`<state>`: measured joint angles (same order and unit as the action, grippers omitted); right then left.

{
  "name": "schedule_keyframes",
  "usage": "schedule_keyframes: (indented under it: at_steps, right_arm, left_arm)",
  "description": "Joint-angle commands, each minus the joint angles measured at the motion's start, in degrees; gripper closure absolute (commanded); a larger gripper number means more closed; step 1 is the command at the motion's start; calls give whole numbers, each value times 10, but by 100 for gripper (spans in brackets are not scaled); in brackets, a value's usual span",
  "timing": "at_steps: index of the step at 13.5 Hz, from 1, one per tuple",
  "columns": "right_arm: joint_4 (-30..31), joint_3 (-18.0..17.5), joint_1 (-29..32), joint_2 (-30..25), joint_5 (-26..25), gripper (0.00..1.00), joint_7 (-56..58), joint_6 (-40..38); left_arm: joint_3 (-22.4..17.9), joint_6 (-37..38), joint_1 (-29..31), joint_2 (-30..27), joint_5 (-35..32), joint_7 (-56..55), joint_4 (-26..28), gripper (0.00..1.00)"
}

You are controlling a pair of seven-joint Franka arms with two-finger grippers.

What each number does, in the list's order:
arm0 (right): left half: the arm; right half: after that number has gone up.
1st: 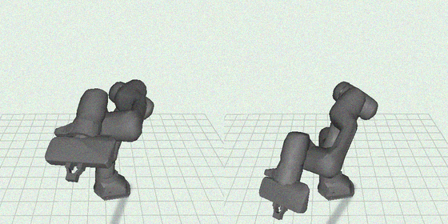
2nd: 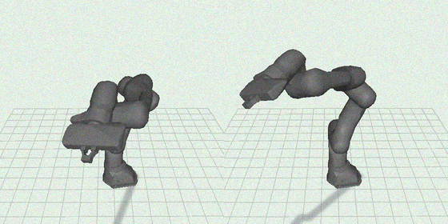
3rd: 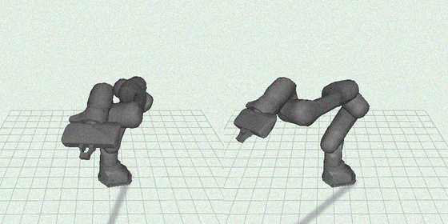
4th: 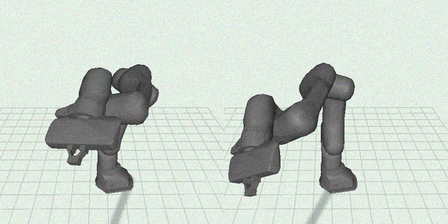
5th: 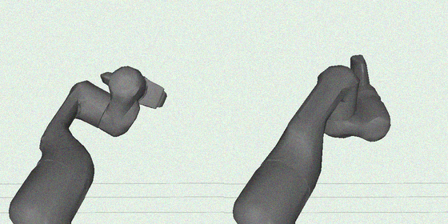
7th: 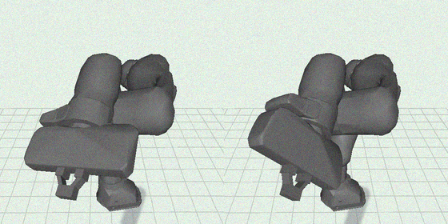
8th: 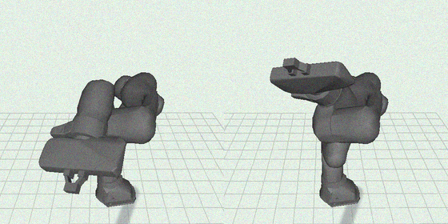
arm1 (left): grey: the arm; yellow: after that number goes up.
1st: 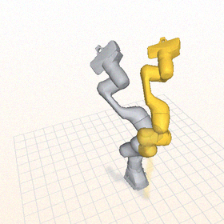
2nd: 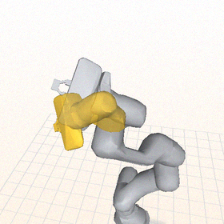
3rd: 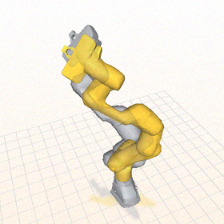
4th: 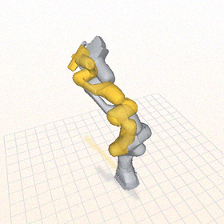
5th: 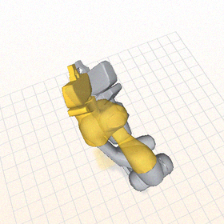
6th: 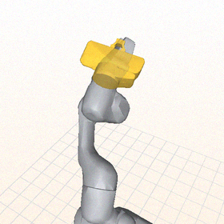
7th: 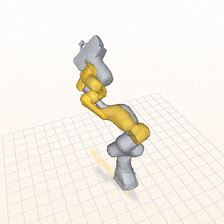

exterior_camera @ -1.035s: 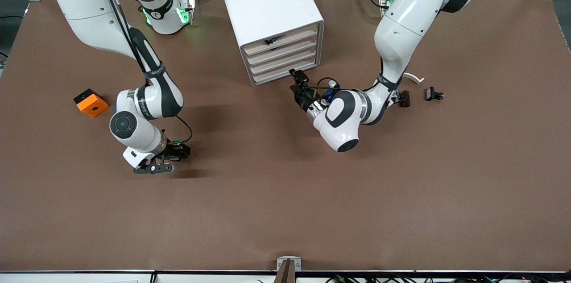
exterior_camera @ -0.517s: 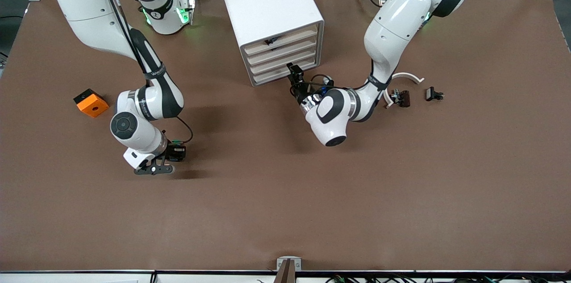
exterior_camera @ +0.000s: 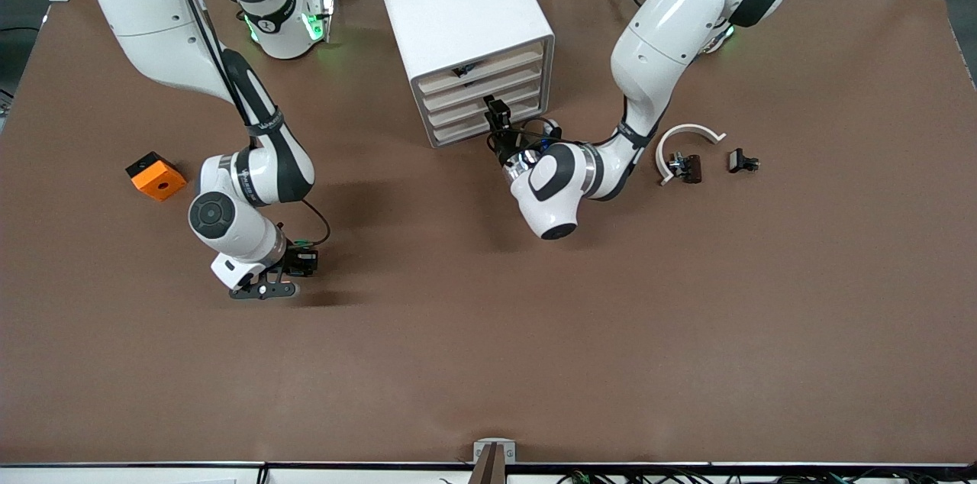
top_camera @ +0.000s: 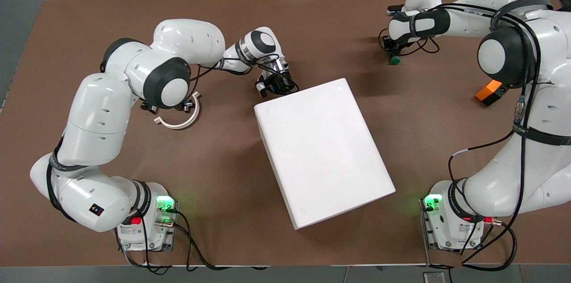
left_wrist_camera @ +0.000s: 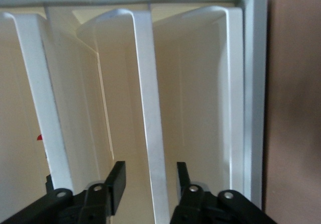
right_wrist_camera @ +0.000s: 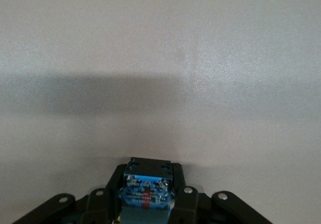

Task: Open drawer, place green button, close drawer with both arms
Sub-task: 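Pull the white drawer open with the left gripper while the right gripper carries the button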

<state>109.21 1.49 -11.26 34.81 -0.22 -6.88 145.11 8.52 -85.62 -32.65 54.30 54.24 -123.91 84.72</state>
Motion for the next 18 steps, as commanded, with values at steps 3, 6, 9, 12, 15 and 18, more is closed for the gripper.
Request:
schedule_keyframes:
  at_steps: [3,6,9,12,15,18]
  right_arm:
    - [-3,4,-6,-43,7,97,-4,-65]
    - [-3,4,-8,-74,7,97,-5,-110]
    - [-4,4,-15,-98,7,97,-17,-153]
    - [-4,4,-43,-126,7,96,-71,-198]
    - [-20,4,-83,-154,7,96,-156,-269]
    - [-78,4,-141,-157,7,96,-286,-359]
  left_arm:
    - [-2,5,-5,5,16,-10,-1,84]
    - [-3,5,-2,5,15,-10,-1,100]
    - [-10,0,10,4,13,-9,-5,100]
    - [-10,-4,49,3,12,-6,-10,100]
    - [-10,-21,73,0,14,-3,-25,100]
    - [-12,-43,94,3,14,12,-45,100]
